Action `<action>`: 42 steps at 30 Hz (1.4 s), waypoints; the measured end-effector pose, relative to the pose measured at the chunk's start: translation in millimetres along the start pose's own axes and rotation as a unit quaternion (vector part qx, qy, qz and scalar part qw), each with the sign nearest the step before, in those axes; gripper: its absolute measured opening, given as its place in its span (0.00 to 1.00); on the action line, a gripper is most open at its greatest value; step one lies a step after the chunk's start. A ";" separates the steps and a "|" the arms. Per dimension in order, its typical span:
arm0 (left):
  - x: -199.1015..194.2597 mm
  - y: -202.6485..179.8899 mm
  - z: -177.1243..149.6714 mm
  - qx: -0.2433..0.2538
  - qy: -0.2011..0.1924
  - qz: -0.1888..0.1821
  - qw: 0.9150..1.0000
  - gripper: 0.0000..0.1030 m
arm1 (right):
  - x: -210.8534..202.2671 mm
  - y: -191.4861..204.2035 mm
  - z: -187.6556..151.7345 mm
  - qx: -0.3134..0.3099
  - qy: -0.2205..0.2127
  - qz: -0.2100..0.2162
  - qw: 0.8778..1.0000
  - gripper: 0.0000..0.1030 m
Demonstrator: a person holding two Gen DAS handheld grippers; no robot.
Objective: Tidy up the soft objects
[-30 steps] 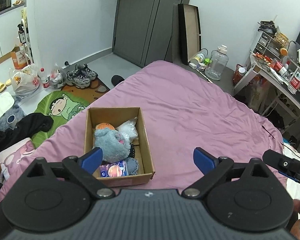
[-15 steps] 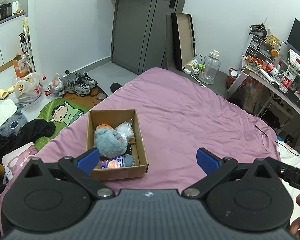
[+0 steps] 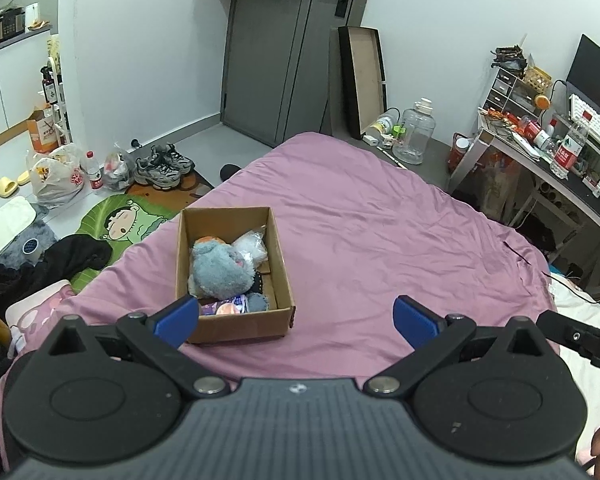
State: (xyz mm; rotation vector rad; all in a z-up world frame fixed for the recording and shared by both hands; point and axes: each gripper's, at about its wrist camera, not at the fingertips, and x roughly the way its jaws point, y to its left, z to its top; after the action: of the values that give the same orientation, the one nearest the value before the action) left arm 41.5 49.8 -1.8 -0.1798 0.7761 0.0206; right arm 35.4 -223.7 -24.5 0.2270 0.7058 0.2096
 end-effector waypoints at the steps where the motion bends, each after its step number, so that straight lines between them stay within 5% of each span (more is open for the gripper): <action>1: -1.2 -0.2 -0.2 0.002 -0.002 0.003 1.000 1.00 | -0.2 0.1 0.1 0.000 0.000 0.003 1.000 1.00; 42: -9.1 12.4 -6.1 0.019 0.003 0.025 1.000 1.00 | -3.3 27.3 -0.3 -0.052 0.014 -0.003 0.999 1.00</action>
State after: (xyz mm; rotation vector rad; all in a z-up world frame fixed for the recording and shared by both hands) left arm 29.6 61.4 -1.6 -0.1249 0.7856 0.0529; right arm 29.6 -198.4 -15.1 0.1233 0.7205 0.2442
